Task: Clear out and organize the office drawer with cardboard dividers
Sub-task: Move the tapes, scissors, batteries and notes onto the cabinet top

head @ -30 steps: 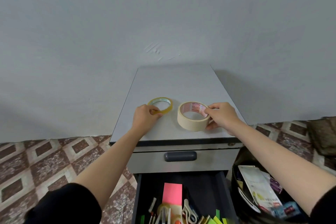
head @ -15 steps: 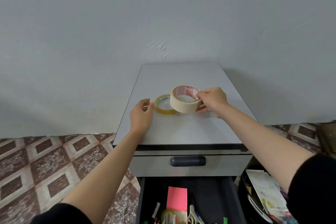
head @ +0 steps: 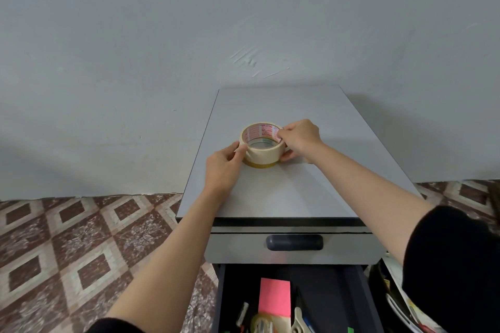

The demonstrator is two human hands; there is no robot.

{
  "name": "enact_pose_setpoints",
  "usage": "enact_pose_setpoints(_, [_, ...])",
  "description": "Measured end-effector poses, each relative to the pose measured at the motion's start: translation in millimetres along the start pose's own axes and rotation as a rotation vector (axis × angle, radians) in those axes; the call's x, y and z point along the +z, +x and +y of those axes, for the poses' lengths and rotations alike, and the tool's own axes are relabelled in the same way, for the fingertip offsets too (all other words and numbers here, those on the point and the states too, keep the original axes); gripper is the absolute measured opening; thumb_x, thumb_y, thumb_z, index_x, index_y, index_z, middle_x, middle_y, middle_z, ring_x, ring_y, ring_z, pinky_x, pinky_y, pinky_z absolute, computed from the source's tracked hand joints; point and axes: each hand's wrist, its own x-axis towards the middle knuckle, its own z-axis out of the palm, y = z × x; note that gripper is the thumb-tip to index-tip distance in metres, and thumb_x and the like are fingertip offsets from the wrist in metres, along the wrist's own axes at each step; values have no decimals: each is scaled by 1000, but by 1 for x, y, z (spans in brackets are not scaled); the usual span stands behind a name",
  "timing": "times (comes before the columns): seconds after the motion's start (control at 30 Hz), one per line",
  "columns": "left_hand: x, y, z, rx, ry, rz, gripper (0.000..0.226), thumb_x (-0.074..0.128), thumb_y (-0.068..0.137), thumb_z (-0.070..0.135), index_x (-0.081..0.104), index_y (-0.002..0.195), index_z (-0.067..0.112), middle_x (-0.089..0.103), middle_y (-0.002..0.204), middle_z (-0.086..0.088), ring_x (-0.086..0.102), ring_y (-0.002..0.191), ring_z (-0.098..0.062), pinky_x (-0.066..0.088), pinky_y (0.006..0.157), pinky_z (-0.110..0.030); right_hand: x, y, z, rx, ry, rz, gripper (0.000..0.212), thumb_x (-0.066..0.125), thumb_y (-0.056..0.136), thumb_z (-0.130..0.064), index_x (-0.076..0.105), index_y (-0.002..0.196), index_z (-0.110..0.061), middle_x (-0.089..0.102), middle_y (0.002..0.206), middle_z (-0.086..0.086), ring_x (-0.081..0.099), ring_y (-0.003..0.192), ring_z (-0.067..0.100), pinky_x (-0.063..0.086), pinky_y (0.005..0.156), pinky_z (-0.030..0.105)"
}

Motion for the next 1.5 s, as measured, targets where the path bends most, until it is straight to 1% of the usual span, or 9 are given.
enact_pose_setpoints(0.13, [0,1,-2,42,24,2,27,51,95,28,70,107,13,63,86,4,48,73,-1,36,66,-8,0,3,-1,5,-72,-6,13,59,87,-11,69,93,-3,64,96,13,66,70,36,58,55,36])
enact_pose_setpoints(0.23, [0,-1,3,30,8,9,30,58,92,25,67,116,10,69,98,0,56,79,4,41,70,-1,2,7,0,21,-54,-7,16,60,87,-11,68,97,-2,66,101,15,67,70,38,58,59,39])
enact_pose_setpoints(0.33, [0,-2,4,8,-12,9,38,69,84,23,63,120,10,69,106,-2,64,96,-8,48,83,-12,4,7,-2,41,-29,-5,17,63,87,-13,68,99,-2,66,103,16,68,74,39,59,67,42])
enact_pose_setpoints(0.47, [1,0,1,16,15,19,43,74,79,18,62,119,9,69,106,-4,65,100,-14,50,92,-27,4,5,-4,59,4,-15,24,64,88,-17,66,107,-1,66,106,15,68,82,39,57,68,39])
enact_pose_setpoints(0.6, [2,0,1,12,7,45,45,75,77,16,62,120,8,69,108,-5,66,98,-13,51,91,-27,4,3,-4,44,8,-25,30,64,89,-20,65,113,-2,65,110,14,68,85,37,56,66,35])
enact_pose_setpoints(0.77, [1,0,2,22,17,69,44,74,79,15,61,120,6,68,108,-4,65,96,-11,49,78,-10,6,4,-2,14,-2,-24,27,63,89,-20,67,112,-5,65,109,13,67,86,34,57,67,34])
enact_pose_setpoints(1.2, [2,-2,6,-57,-1,161,47,73,81,15,55,123,4,62,113,-3,59,97,-9,43,83,-17,17,5,9,63,167,-3,34,65,88,-24,65,110,1,63,111,15,63,82,25,57,66,33])
enact_pose_setpoints(1.4, [1,-6,6,-82,34,185,51,72,82,19,53,126,4,61,119,-8,58,106,-13,42,86,-18,15,-3,16,81,225,58,34,66,86,-34,61,87,0,58,88,13,62,77,24,57,58,29])
enact_pose_setpoints(1.5, [-2,-16,8,-104,63,205,50,68,85,21,51,129,6,60,122,-12,56,114,-15,40,89,-18,13,-18,27,74,181,122,42,62,88,-36,63,89,6,58,82,12,64,72,25,58,77,39])
